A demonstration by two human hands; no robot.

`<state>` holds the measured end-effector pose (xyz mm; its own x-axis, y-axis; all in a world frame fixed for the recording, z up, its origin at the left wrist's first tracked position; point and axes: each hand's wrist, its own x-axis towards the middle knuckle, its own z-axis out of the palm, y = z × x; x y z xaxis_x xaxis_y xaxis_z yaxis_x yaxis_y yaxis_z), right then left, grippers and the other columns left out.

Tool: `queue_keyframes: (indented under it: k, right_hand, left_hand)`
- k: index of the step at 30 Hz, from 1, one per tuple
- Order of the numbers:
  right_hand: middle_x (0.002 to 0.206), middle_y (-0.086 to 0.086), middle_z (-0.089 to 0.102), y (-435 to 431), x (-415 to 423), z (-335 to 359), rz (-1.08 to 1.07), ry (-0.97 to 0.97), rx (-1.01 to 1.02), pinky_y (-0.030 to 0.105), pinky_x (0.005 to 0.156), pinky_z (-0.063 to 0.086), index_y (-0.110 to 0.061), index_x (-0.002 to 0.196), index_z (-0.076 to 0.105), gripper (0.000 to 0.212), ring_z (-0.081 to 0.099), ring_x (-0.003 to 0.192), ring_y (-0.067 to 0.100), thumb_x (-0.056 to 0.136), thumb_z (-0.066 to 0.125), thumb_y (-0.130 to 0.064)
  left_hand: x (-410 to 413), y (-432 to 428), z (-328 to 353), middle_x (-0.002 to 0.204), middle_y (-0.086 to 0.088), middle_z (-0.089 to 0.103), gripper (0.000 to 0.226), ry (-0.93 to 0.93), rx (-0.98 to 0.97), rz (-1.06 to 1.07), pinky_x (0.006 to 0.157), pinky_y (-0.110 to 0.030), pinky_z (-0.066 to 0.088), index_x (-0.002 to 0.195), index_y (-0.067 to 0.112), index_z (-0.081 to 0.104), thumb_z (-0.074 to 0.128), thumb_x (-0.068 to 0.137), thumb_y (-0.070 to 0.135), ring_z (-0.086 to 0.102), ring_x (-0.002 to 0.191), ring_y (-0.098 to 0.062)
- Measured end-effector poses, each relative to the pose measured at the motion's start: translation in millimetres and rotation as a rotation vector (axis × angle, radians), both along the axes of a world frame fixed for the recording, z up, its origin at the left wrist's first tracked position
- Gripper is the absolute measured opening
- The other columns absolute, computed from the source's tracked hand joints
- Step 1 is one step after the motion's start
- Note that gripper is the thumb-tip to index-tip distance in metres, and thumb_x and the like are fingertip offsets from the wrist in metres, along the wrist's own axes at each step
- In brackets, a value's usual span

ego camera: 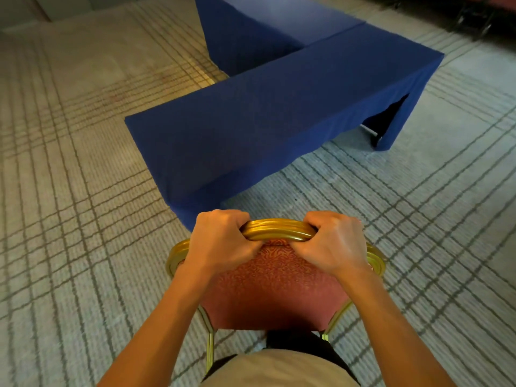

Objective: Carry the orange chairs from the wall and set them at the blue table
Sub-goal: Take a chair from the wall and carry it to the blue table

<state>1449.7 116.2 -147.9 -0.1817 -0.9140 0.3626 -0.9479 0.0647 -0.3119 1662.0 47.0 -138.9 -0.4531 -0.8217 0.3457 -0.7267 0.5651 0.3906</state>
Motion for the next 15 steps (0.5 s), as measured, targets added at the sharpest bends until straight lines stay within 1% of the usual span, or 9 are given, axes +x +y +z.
queue_keyframes:
  k: [3,5,7,8,10,12,15]
  right_hand:
    - [0.051,-0.006,0.056,-36,-27,-5,0.03,-0.003,-0.009,0.023,0.055,0.029,-0.021,0.053,0.053,0.041,0.057,0.049,0.017,0.061,0.085,-0.046]
    - [0.051,-0.006,0.055,-60,-40,-7,0.05,-0.026,-0.006,0.023,0.054,0.03,-0.022,0.053,0.05,0.042,0.057,0.05,0.017,0.063,0.08,-0.05]
    - [0.05,-0.005,0.052,-84,-48,-9,0.08,-0.047,-0.015,0.024,0.052,0.03,-0.022,0.053,0.044,0.042,0.056,0.049,0.018,0.064,0.071,-0.053]
    - [0.05,-0.005,0.05,-97,-52,-9,0.098,-0.06,-0.019,0.025,0.05,0.031,-0.022,0.053,0.041,0.043,0.054,0.048,0.019,0.065,0.07,-0.052]
    - [0.049,-0.004,0.049,-122,-57,-11,0.135,-0.074,-0.026,0.025,0.048,0.031,-0.018,0.053,0.045,0.043,0.053,0.047,0.018,0.065,0.074,-0.047]
    - [0.05,-0.003,0.051,-150,-63,-12,0.167,-0.072,-0.023,0.023,0.05,0.03,-0.017,0.053,0.05,0.04,0.053,0.047,0.018,0.063,0.078,-0.042]
    - [0.051,-0.003,0.052,-195,-70,-14,0.19,-0.053,-0.011,0.023,0.052,0.029,-0.019,0.054,0.047,0.042,0.054,0.047,0.019,0.06,0.082,-0.04]
  left_hand:
    - [-25,-31,0,0.043,0.006,0.038,0.043,-0.021,0.022,0.014,0.038,-0.035,0.034,0.049,0.017,0.042,0.078,0.064,0.036,0.04,0.038,-0.015]
    - [-37,-50,-1,0.043,0.006,0.041,0.044,-0.029,0.037,0.032,0.038,-0.036,0.036,0.049,0.017,0.043,0.077,0.065,0.039,0.041,0.038,-0.014]
    - [-44,-69,-2,0.043,0.007,0.037,0.047,-0.032,0.041,0.061,0.039,-0.036,0.036,0.049,0.021,0.039,0.077,0.066,0.042,0.04,0.039,-0.013]
    - [-47,-79,-3,0.044,0.008,0.035,0.049,-0.035,0.047,0.077,0.039,-0.035,0.036,0.05,0.022,0.037,0.077,0.066,0.043,0.039,0.039,-0.012]
    - [-51,-98,-4,0.044,0.007,0.038,0.047,-0.033,0.055,0.112,0.039,-0.035,0.037,0.05,0.021,0.038,0.075,0.067,0.045,0.04,0.039,-0.012]
    - [-55,-120,-5,0.044,0.007,0.039,0.045,-0.031,0.052,0.136,0.038,-0.035,0.037,0.05,0.021,0.039,0.071,0.068,0.048,0.039,0.039,-0.011]
    - [-60,-159,-11,0.044,0.008,0.036,0.048,-0.033,0.043,0.163,0.039,-0.035,0.033,0.05,0.024,0.035,0.068,0.071,0.052,0.038,0.039,-0.011]
